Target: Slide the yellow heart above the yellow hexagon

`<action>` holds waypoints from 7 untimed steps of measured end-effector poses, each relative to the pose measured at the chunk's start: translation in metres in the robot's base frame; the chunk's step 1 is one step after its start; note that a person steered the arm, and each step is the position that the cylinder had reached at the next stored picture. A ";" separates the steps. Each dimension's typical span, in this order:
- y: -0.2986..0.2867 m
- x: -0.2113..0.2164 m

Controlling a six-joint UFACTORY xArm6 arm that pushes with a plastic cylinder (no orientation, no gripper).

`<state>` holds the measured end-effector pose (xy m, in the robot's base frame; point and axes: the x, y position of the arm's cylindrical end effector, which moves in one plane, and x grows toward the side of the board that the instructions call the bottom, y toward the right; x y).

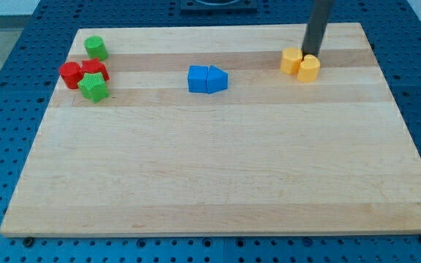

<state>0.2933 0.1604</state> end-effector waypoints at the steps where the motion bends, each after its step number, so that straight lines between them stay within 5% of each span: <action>1: -0.007 -0.057; 2: -0.041 -0.069; 7: -0.025 -0.102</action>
<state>0.1917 0.1356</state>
